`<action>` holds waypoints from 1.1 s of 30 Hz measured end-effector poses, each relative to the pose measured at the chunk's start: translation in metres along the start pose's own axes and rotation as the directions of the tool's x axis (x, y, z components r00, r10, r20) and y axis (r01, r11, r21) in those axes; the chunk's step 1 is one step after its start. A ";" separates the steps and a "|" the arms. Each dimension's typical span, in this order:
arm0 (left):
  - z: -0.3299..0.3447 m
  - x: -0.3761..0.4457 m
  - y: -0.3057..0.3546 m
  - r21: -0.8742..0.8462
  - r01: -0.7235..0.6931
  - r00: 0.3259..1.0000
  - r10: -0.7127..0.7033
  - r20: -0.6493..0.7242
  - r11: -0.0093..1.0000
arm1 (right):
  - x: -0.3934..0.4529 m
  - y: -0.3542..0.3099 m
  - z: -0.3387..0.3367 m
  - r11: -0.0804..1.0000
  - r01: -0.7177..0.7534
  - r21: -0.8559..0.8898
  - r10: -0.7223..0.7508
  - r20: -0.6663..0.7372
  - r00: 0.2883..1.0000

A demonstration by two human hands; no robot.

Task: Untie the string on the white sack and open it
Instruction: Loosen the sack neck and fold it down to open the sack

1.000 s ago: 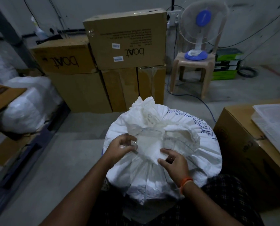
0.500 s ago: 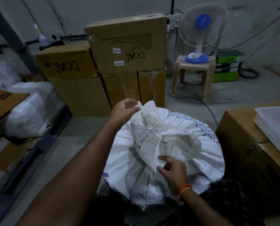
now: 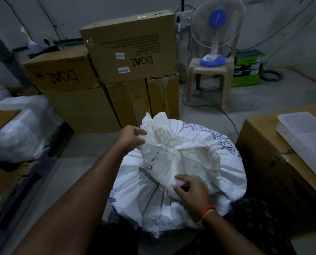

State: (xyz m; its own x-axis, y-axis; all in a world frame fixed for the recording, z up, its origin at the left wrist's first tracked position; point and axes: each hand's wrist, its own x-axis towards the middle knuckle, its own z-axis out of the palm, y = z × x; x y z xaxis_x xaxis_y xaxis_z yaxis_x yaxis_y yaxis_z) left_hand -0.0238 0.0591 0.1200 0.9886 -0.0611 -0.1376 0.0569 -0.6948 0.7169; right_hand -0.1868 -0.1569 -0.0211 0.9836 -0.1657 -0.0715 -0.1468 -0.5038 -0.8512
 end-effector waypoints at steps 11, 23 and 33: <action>0.006 -0.008 -0.020 -0.126 -0.055 0.998 0.055 -0.009 0.991 | 0.059 -0.098 -0.124 0.825 0.553 -0.120 -0.548 0.073 0.833; 0.001 -0.008 -0.028 -0.117 -0.137 0.989 0.142 0.038 0.984 | 0.173 -0.079 -0.117 0.830 0.441 -0.342 -0.121 0.661 0.741; -0.010 -0.012 -0.038 0.025 -0.185 0.982 0.184 0.032 0.982 | 0.180 -0.063 -0.150 0.966 0.249 -0.064 -0.201 0.416 0.887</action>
State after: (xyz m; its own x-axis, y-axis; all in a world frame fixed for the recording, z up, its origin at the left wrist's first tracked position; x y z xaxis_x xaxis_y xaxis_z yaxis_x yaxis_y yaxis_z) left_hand -0.0363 0.0940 0.1013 0.9772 -0.2110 -0.0257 -0.1302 -0.6896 0.7124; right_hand -0.0160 -0.2821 0.0978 0.9456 0.3066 -0.1086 0.0963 -0.5828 -0.8069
